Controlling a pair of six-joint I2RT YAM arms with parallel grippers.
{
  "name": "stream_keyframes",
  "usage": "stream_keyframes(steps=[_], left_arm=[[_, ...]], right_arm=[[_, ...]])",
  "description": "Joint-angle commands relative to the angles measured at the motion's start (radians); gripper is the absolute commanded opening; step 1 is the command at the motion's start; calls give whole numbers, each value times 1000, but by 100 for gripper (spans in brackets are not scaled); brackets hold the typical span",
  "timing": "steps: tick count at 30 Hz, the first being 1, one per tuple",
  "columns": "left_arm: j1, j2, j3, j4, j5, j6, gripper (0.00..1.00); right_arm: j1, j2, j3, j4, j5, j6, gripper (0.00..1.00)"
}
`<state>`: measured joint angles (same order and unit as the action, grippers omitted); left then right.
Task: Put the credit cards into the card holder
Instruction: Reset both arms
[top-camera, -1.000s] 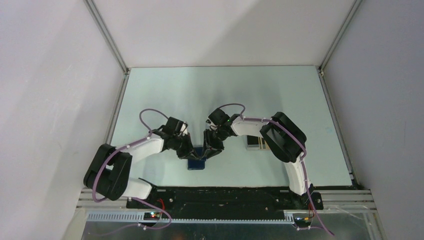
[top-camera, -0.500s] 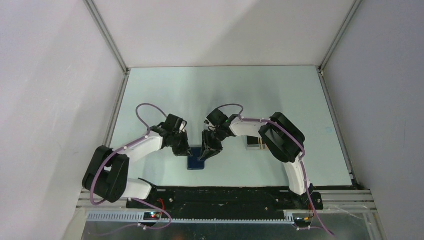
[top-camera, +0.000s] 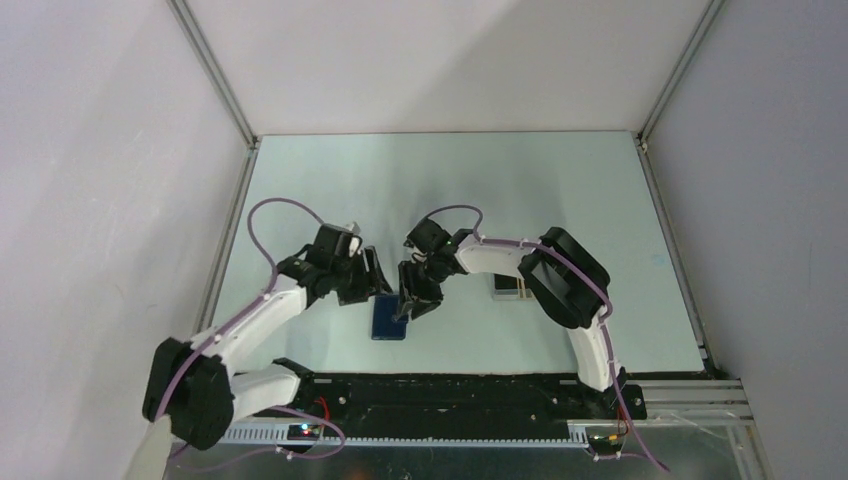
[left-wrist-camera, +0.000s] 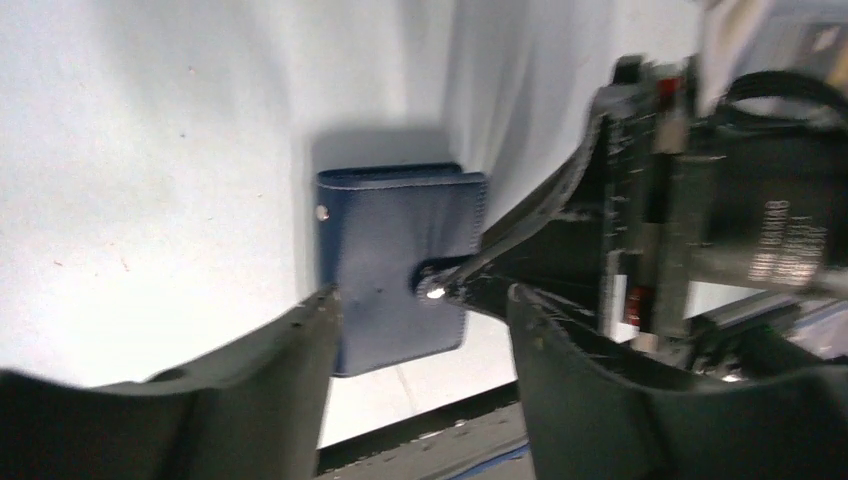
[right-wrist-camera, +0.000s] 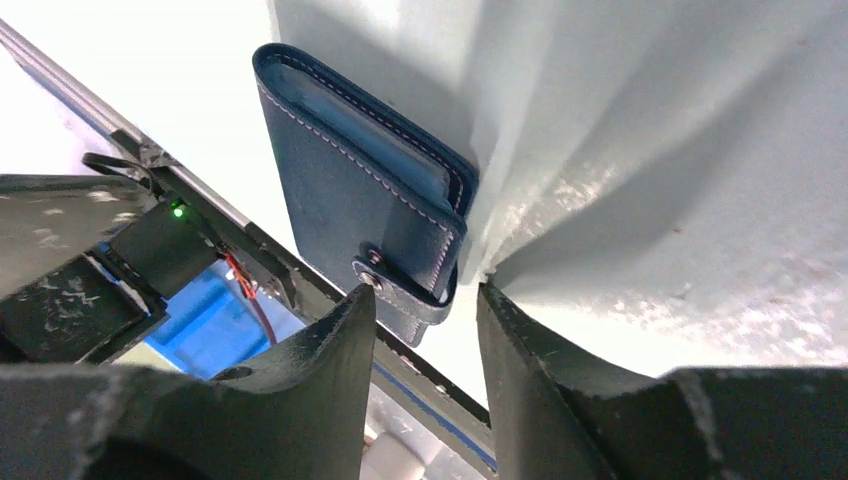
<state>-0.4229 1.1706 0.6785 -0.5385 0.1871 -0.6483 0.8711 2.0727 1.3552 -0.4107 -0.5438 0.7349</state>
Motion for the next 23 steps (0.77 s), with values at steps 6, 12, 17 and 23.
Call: stream_keyframes(steps=[6,12,17,23], left_arm=[[54,-187,30,12,-70,26,94],[71,-235,7,30,-123,38,100],[69,-259,13,39,-254,72,100],[69,-269,31,82,-354,98,100]], right_arm=[[-2,-130,12,-81,152,-58,64],[-1,-154,13,-94,237,-88,79],[-6,-178,12,-133,386,-133,94],[-36,-240,-7,-120,473,-168,99]])
